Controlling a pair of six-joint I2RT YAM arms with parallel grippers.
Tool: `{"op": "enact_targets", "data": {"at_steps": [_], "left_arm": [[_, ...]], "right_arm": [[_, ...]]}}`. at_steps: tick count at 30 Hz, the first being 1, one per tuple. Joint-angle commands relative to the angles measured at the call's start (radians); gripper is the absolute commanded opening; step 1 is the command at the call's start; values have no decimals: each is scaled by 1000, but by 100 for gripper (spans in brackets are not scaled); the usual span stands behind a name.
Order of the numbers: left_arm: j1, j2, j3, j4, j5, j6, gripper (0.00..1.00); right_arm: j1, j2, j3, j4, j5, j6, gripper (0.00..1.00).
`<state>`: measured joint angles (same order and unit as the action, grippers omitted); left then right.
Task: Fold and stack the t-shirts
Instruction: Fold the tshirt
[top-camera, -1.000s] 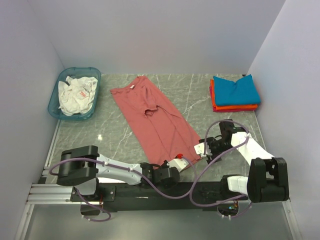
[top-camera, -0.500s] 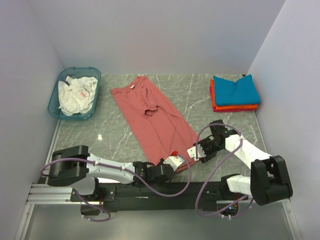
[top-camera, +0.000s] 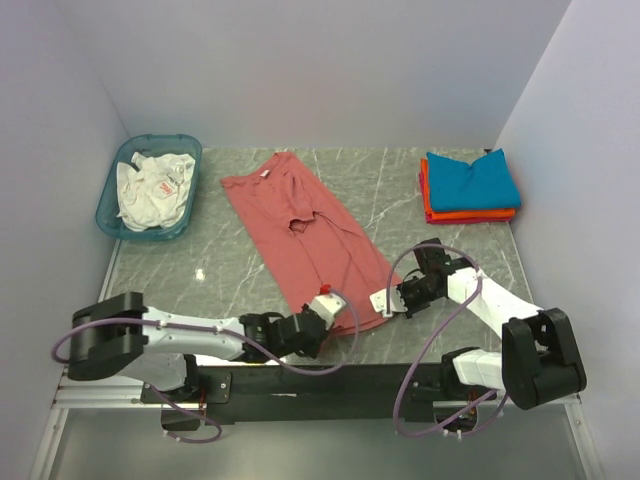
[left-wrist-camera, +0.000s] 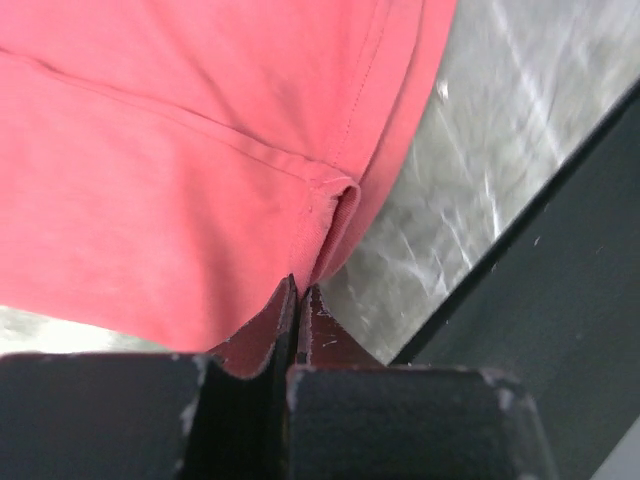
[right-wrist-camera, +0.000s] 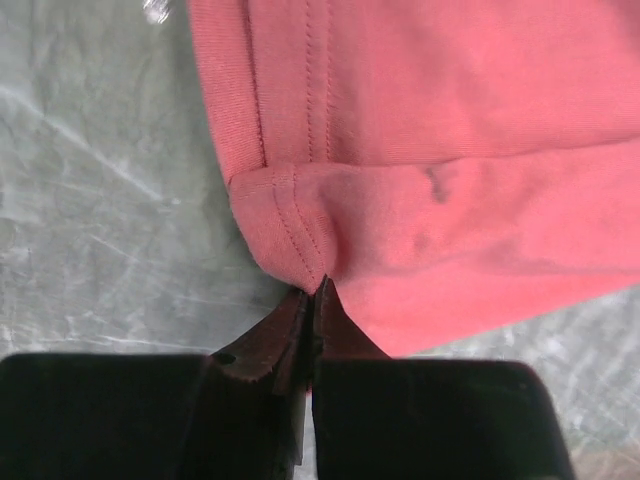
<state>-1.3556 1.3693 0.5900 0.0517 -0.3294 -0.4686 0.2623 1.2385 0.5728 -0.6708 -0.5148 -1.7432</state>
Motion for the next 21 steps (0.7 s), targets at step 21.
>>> {"op": "enact_targets", "data": {"at_steps": [21], "left_arm": [[780, -119, 56, 143, 306, 134, 0]], "right_arm": [[163, 564, 901, 89, 1, 666, 0]]}}
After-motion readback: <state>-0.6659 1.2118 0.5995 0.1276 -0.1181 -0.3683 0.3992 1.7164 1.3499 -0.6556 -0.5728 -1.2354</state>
